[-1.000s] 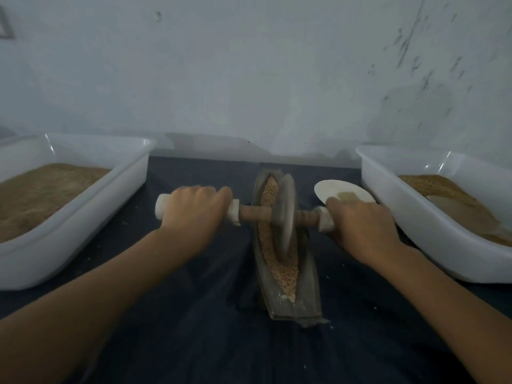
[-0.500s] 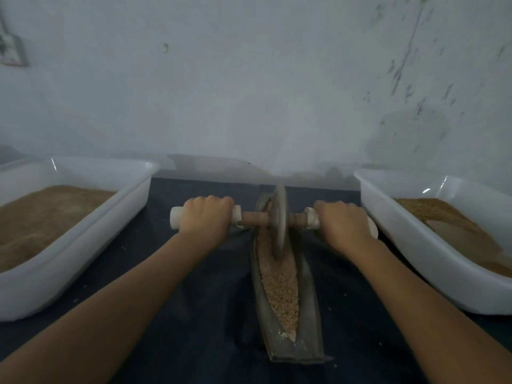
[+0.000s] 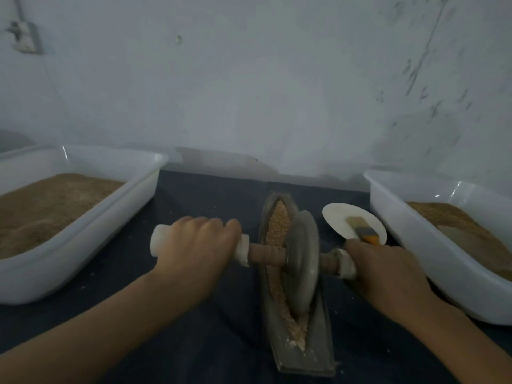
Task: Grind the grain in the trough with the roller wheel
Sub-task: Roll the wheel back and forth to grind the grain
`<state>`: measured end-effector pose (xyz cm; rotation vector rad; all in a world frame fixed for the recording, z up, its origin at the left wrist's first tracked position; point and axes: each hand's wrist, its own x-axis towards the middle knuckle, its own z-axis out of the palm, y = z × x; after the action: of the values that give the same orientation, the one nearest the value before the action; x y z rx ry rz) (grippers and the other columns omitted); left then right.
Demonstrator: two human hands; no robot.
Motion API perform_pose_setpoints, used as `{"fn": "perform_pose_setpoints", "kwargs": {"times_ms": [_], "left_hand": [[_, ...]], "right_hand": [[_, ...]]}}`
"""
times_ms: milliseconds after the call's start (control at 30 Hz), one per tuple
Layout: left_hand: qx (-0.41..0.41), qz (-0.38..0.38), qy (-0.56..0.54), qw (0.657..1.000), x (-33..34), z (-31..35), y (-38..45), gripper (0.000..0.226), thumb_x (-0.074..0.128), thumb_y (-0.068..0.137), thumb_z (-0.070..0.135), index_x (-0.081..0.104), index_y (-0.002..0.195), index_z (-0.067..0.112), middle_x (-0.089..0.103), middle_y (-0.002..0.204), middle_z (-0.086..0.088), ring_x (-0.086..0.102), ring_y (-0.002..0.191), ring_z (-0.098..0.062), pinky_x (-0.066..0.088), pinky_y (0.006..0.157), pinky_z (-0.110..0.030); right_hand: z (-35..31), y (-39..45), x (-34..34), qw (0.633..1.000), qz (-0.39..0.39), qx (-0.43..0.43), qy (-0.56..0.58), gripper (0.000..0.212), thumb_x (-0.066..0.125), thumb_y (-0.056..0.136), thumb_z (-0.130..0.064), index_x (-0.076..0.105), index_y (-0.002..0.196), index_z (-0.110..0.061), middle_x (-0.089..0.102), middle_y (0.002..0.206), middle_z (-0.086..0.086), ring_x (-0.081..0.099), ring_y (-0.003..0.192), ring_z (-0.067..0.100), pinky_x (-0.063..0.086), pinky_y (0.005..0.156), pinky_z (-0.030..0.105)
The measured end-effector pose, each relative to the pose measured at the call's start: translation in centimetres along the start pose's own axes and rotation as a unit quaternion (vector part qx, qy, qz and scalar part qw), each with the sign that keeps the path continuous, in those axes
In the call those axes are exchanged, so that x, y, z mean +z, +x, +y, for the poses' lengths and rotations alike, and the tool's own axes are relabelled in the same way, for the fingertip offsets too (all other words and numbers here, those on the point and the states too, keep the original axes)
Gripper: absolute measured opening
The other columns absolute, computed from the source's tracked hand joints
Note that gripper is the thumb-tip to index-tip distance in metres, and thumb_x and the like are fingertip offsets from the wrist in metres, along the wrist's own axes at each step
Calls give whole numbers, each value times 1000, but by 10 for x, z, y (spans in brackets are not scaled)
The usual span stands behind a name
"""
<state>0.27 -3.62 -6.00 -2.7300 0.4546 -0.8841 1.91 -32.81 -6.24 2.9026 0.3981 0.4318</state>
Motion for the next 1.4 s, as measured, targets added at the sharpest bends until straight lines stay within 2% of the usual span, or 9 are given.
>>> {"fn": "perform_pose_setpoints", "kwargs": {"times_ms": [100,200,400,667,867,1000,1133,1267,1400], "left_hand": [[-67,-41,1,997,30,-6,32,28,67,79,33,39,80,27,61,78,7,59,68,-17,31,57,-30],[-114,-57,-46,991,58,-15,59,22,58,85,33,38,82,26,62,84,4,57,71,-21,34,59,-32],[-126,-64,-43,989,60,-14,68,25,59,86,37,38,84,24,63,91,1,61,80,-24,34,61,-33],[6,25,-37,999,15,-5,-5,51,88,50,26,40,65,23,47,51,7,47,38,-18,29,41,-25],[-101,-40,-17,994,45,-9,27,25,57,84,40,36,77,28,49,66,8,51,58,-17,34,54,-29],[-130,-54,-28,990,64,-15,66,23,58,86,38,39,80,26,64,83,2,63,76,-25,35,59,-32],[-119,-56,0,991,58,-12,74,27,62,84,34,37,82,24,63,85,3,60,74,-21,32,60,-33],[-79,-58,22,995,27,-4,37,34,64,82,39,33,80,27,53,74,9,42,61,-15,29,57,-30],[-7,-21,43,999,-6,3,-2,58,84,54,43,29,66,30,25,52,11,33,41,-13,16,46,-24]], "right_hand": [[0,32,11,997,60,3,-44,23,68,77,-39,49,83,-28,59,74,-4,56,66,19,36,50,28],[1,73,15,995,71,5,-65,25,66,80,-34,42,83,-27,57,75,-6,55,65,19,33,50,28],[-2,88,12,992,91,8,-91,21,64,84,-28,44,89,-22,64,84,-1,61,71,20,21,47,28],[4,3,-6,994,79,-50,-48,24,71,74,-37,52,84,-28,61,78,1,56,67,18,47,49,33],[1,49,11,992,100,-25,-74,37,74,72,-30,37,76,-26,56,67,-2,45,54,21,20,44,25],[3,96,23,991,111,-6,-69,27,68,79,-32,43,84,-23,64,78,1,61,66,25,24,49,28],[2,93,27,995,97,26,-30,22,65,83,-31,44,86,-24,62,80,-2,52,64,19,23,47,26],[3,38,16,997,71,4,-20,21,66,81,-36,48,88,-28,59,78,-4,57,71,18,36,55,29],[3,-12,-1,996,81,-40,12,49,81,59,-31,32,67,-34,34,50,-12,38,42,7,29,38,23]]}}
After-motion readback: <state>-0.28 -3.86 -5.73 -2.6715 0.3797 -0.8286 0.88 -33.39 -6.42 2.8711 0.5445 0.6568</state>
